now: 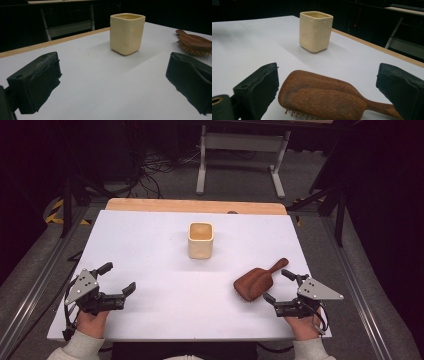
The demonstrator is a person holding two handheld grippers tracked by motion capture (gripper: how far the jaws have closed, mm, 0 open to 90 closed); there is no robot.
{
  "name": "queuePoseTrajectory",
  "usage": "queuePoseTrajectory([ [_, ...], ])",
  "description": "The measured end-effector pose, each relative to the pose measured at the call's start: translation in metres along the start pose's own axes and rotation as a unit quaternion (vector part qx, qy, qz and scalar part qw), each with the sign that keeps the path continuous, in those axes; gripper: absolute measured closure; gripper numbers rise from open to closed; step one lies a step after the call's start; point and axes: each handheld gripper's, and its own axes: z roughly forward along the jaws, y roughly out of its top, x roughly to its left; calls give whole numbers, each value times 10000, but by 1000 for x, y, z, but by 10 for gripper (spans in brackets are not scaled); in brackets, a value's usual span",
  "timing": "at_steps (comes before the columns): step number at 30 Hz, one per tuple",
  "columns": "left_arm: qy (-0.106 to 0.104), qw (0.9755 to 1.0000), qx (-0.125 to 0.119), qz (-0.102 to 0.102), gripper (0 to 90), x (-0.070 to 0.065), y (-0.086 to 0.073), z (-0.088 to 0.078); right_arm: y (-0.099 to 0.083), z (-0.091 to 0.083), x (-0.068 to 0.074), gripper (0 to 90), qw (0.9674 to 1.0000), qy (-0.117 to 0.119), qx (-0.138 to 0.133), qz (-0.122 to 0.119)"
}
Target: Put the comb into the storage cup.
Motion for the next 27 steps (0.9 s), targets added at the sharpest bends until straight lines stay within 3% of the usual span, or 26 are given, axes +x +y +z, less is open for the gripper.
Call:
queuePoseTrajectory([
  [9,-26,9999,69,85,7,-1,2,-1,14,3,-7,106,9998,21,177,19],
  [27,-58,9999,48,71,3,-1,0,1,50,32,-33,128,9980,122,621,18],
])
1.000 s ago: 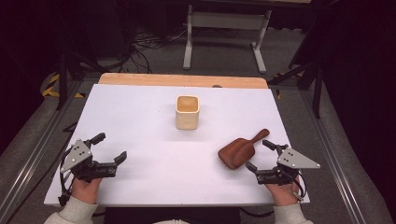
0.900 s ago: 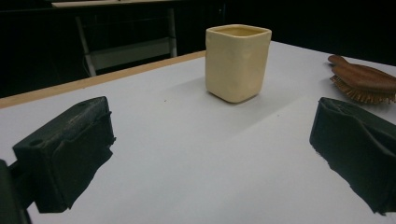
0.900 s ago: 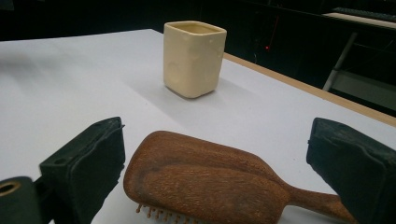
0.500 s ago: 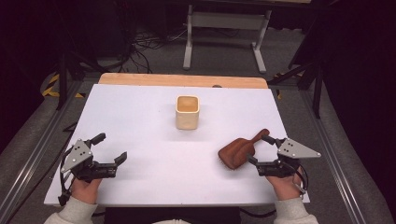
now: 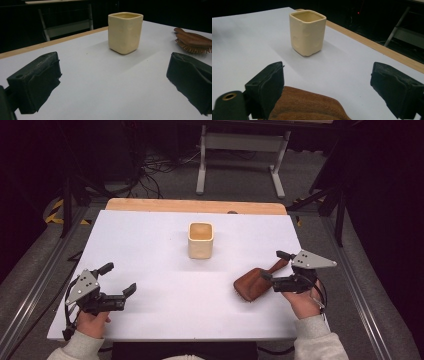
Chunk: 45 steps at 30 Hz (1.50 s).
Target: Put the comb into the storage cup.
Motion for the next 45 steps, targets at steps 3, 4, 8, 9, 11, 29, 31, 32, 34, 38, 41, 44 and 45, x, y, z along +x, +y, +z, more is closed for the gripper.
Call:
queuePoseTrajectory([
  [3,-7,10000,-41,28,3,0,0,0,4,3,-4,130,10000,10,47,-17],
  [4,-5,10000,-37,50,3,0,1,0,6,5,-5,130,10000,22,60,-8],
  [8,-10,10000,-43,-18,3,1,2,-2,10,7,-9,130,9999,45,91,-5],
  [9,-11,10000,-16,-33,3,2,2,-2,12,8,-10,130,9999,40,99,-33],
  [11,-42,10000,-43,-43,3,3,2,-2,16,11,-11,131,9999,40,145,-75],
  [29,-152,9998,121,56,3,3,-1,-1,29,31,-29,330,9973,226,681,-150],
  [31,-181,9998,107,40,2,3,-1,-1,29,34,-31,418,9961,256,833,-168],
  [32,-195,9997,107,31,3,3,-1,-1,28,35,-32,492,9951,269,930,-186],
  [34,-174,9998,66,1,2,4,-1,-1,28,38,-33,618,9932,276,1110,-227],
  [38,-201,9997,50,-131,3,5,-1,-2,25,47,-35,900,9867,285,1569,-302],
  [41,-357,9993,95,-101,4,6,0,-2,22,55,-40,900,9812,241,1889,-298],
  [44,-393,9992,79,-68,3,5,-1,-2,21,59,-43,900,9778,196,2062,-330],
  [45,-423,9991,94,-10,2,5,0,-3,19,64,-47,900,9735,189,2254,-347],
])
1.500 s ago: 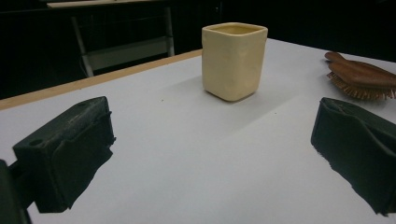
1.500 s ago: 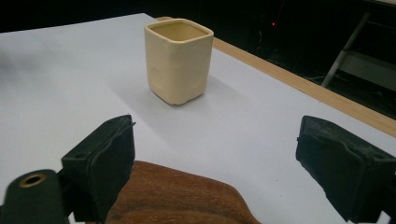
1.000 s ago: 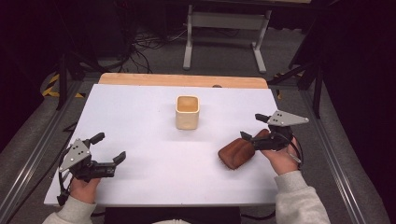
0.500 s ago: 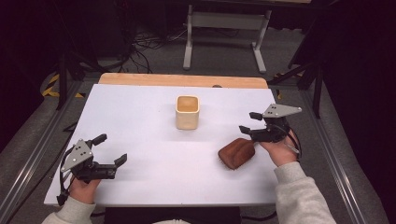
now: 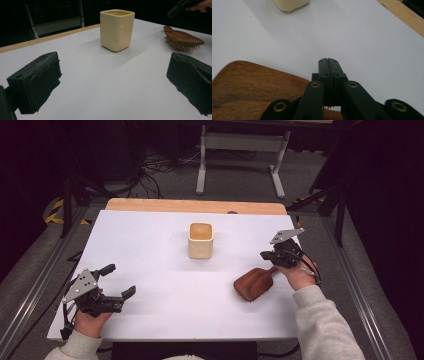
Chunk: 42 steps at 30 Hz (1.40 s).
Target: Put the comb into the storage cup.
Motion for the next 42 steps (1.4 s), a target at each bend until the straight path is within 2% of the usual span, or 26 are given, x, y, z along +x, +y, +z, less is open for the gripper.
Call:
queuePoseTrajectory([
  [7,6,10000,89,-10,3,0,0,1,-5,21,-10,900,9977,-11,674,3],
  [8,-2,9999,104,-8,3,0,-1,1,-5,21,-10,900,9977,-11,674,3],
  [13,6,9999,141,-9,2,1,-1,1,-10,34,-14,900,9935,44,1134,10],
  [19,-18,9999,154,-9,2,1,-1,1,-15,38,-16,900,9887,23,1501,42],
  [24,-20,9999,148,-10,2,1,-1,1,-18,36,-15,900,9864,58,1642,40],
  [25,-21,9999,148,-6,3,0,-1,1,-21,35,-14,900,9847,76,1743,14],
  [32,-46,9999,158,3,2,0,-1,2,-32,30,-9,900,9811,157,1931,-7],
  [42,-50,9999,150,-9,3,0,-1,2,-44,14,1,900,9813,226,1913,1],
])
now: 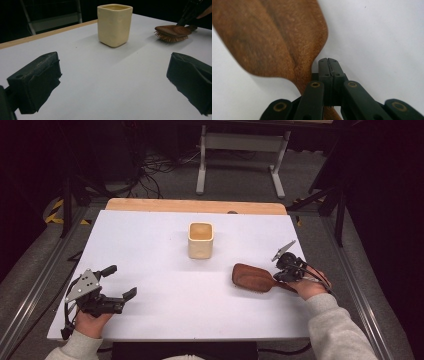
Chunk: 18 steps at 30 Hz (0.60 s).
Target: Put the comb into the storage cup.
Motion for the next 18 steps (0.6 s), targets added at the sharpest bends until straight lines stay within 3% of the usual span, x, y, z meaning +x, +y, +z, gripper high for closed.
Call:
queuePoseTrajectory([
  [18,-9,10000,-8,-11,3,0,0,0,-19,-6,20,900,9996,255,-90,7],
])
